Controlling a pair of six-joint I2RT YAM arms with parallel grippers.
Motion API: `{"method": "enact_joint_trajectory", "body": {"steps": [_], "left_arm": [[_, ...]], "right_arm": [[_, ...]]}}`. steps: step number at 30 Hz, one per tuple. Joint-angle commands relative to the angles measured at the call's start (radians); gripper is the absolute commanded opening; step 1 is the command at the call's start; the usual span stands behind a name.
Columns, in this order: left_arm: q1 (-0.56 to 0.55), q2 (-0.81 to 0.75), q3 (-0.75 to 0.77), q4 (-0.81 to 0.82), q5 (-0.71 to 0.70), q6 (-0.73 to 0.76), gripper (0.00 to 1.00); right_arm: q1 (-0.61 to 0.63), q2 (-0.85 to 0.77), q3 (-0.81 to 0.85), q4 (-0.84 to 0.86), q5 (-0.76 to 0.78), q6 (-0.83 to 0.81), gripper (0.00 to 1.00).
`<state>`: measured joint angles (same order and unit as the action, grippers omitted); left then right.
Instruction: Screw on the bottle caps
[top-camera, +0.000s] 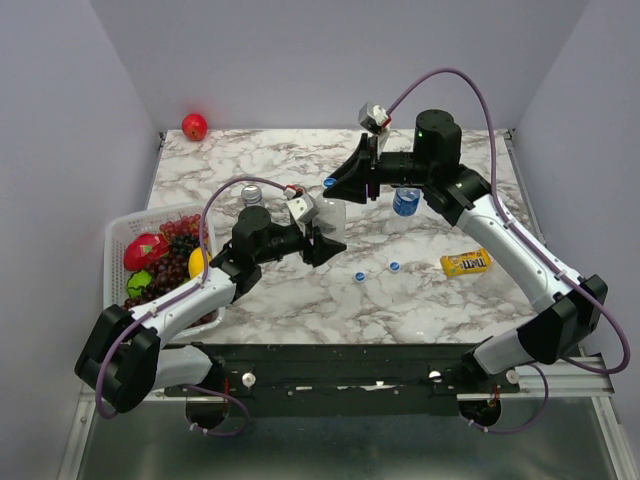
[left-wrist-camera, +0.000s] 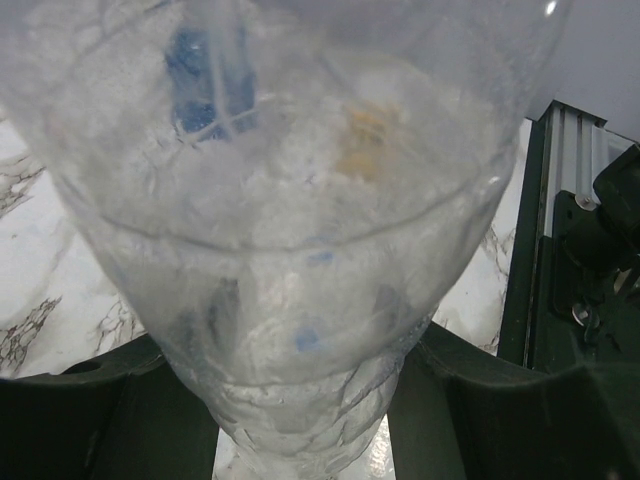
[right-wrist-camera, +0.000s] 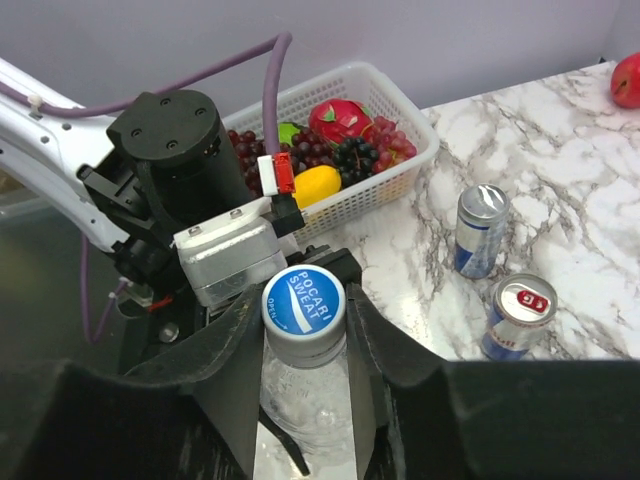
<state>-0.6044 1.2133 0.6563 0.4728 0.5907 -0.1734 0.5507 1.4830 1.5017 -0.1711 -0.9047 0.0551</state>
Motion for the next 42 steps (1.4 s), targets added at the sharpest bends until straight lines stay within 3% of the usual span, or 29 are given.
{"method": "enact_joint_trajectory", "body": {"steps": [1,5,7,10,12,13,14,16,26,33,37,42], "left_arm": [[-0.037,-0.008,0.022,0.015,-0.109,0.063,0.00],[-0.096,-0.014,0.019,-0.023,-0.559,0.066,0.00],[-0.101,0.000,0.029,-0.040,-0.623,0.028,0.00],[-0.101,0.009,0.031,-0.049,-0.568,0.026,0.04],[-0.100,0.002,0.020,-0.045,-0.534,0.025,0.32],[-0.100,-0.001,0.014,-0.045,-0.514,0.019,0.55],[-0.098,-0.006,0.013,-0.054,-0.503,0.018,0.62],[-0.089,-0.017,0.008,-0.085,-0.479,0.023,0.99],[-0.009,-0.147,-0.049,-0.471,-0.562,0.085,0.99],[0.012,-0.285,-0.077,-0.557,-0.692,-0.017,0.99],[0.064,-0.276,-0.052,-0.629,-0.695,-0.058,0.99],[0.086,-0.247,-0.021,-0.651,-0.701,-0.029,0.99]], "right_arm": [[0.005,-0.016,-0.037,0.041,0.053,0.025,0.32],[0.020,-0.044,-0.066,0.039,0.136,0.014,0.22],[0.025,-0.046,-0.074,0.039,0.141,0.014,0.22],[0.029,-0.050,-0.081,0.039,0.141,0.006,0.21],[0.028,-0.055,-0.084,0.038,0.145,0.000,0.21],[0.028,-0.056,-0.087,0.036,0.148,-0.007,0.21],[0.028,-0.056,-0.086,0.033,0.154,-0.015,0.21],[0.028,-0.052,-0.081,0.012,0.187,-0.044,0.21],[0.009,0.115,0.014,0.027,0.236,-0.247,0.20],[-0.012,0.226,0.006,0.162,0.196,-0.239,0.20],[-0.021,0.238,-0.050,0.303,0.182,-0.236,0.21],[-0.029,0.258,-0.095,0.364,0.182,-0.244,0.23]]}}
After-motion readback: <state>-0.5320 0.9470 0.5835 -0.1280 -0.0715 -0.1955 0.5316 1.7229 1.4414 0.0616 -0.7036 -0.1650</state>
